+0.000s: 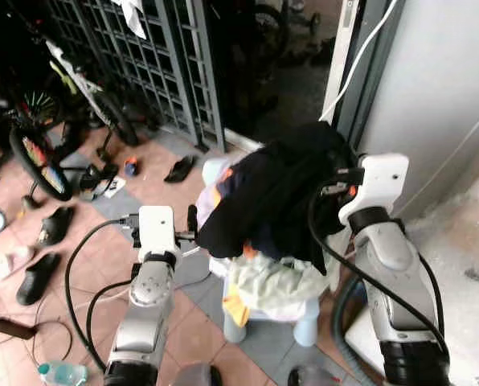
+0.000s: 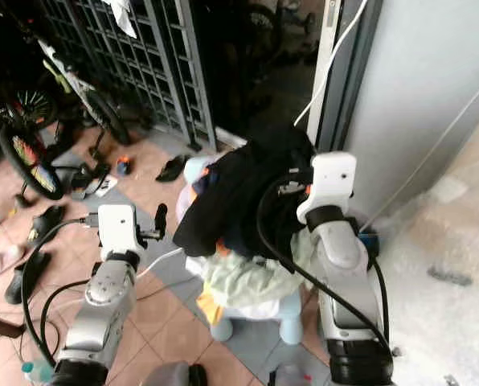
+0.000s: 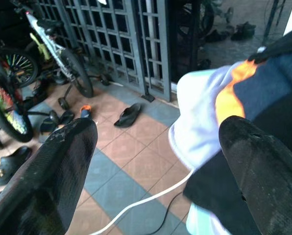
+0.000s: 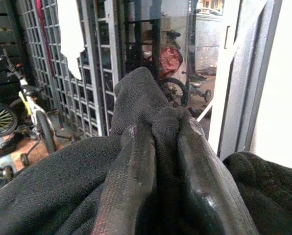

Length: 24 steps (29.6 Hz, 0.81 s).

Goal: Clothes washing

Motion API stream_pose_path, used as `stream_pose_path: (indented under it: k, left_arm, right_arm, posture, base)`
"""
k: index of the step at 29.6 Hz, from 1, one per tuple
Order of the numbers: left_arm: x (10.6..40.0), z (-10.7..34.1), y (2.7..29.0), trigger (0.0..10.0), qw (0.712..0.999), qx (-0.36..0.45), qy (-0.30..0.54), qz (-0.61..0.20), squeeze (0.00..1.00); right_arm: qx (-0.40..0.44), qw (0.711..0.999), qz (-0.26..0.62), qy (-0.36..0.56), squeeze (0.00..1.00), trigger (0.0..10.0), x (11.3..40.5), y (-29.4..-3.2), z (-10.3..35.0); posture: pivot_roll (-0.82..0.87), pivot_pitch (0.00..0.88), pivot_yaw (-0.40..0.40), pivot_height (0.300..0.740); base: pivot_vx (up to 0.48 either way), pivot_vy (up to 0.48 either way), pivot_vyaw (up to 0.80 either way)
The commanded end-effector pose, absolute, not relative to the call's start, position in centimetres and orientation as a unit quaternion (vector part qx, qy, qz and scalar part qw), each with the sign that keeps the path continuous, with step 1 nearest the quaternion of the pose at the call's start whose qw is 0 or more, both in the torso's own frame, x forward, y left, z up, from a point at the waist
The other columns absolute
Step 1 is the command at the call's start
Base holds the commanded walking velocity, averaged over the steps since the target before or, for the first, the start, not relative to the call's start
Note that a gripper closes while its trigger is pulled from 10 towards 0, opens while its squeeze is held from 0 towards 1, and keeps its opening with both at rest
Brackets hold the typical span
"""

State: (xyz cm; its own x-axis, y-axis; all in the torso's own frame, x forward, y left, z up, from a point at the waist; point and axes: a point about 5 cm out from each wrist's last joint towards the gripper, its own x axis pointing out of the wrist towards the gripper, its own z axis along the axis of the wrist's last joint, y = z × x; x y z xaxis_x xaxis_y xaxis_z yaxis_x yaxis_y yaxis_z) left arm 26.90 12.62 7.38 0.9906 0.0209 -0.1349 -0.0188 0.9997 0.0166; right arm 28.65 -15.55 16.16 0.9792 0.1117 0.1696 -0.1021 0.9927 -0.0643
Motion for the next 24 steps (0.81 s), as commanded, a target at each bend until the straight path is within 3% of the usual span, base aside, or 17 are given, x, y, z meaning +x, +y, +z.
stream_pose_path:
  k: [1, 6, 24]
  left_arm:
    - [26.80, 7.18, 12.72, 10.0, 0.997, 0.006, 0.073, 0.013, 0.00]
    - [26.83, 7.17, 12.75, 10.0, 0.997, 0.005, 0.074, 0.015, 0.00]
    - [27.58, 7.82, 12.96, 10.0, 0.999, 0.003, 0.052, 0.002, 0.00]
  right_arm:
    - [-0.028, 0.993, 0.056, -0.100, 0.00, 10.0, 28.78, -15.40, 16.71]
    - [-0.028, 0.993, 0.056, -0.099, 0.00, 10.0, 28.86, -15.35, 16.68]
    - [-0.070, 0.991, 0.049, -0.102, 0.00, 10.0, 29.70, -16.04, 16.18]
  posture:
    - [-0.10, 0.000, 0.119, 0.740]
    - [-0.09, 0.000, 0.117, 0.740]
    - [-0.03, 0.000, 0.075, 0.740]
  base:
    - [-0.292, 0.000, 0.00]
    - [-0.264, 0.000, 0.00]
    - [0.000, 0.000, -0.78]
